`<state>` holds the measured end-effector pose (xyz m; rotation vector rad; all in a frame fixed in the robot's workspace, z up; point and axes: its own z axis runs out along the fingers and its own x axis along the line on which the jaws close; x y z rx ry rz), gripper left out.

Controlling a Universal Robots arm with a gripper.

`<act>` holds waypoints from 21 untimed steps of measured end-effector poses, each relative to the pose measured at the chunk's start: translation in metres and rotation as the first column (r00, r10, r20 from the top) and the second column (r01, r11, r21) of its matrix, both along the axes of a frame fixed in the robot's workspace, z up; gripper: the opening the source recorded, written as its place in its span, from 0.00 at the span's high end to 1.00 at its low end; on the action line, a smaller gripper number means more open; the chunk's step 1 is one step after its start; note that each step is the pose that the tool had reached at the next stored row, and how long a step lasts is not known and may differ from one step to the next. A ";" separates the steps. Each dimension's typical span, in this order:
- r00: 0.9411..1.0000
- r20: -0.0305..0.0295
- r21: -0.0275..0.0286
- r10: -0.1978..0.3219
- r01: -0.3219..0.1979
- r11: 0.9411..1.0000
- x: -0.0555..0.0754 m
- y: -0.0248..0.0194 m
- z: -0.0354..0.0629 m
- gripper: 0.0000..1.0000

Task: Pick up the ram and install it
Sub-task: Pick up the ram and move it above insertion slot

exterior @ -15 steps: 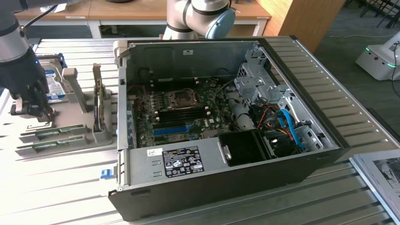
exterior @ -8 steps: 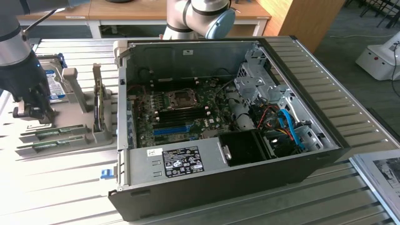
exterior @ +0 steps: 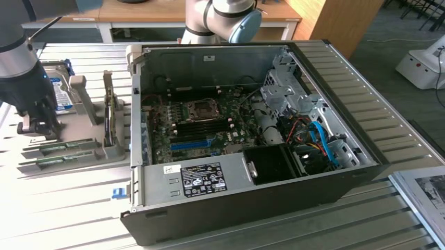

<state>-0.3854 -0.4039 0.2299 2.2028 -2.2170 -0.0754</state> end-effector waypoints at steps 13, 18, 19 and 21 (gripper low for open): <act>1.000 0.000 0.000 0.000 0.000 1.000 0.000 0.0000 -0.0054 0.71; 1.000 0.000 0.000 0.000 0.000 1.000 0.000 -0.0002 -0.0056 0.71; 1.000 0.000 0.000 0.000 0.000 1.000 0.000 -0.0008 -0.0057 0.71; 1.000 0.000 0.000 0.000 0.000 1.000 0.000 -0.0026 -0.0055 0.71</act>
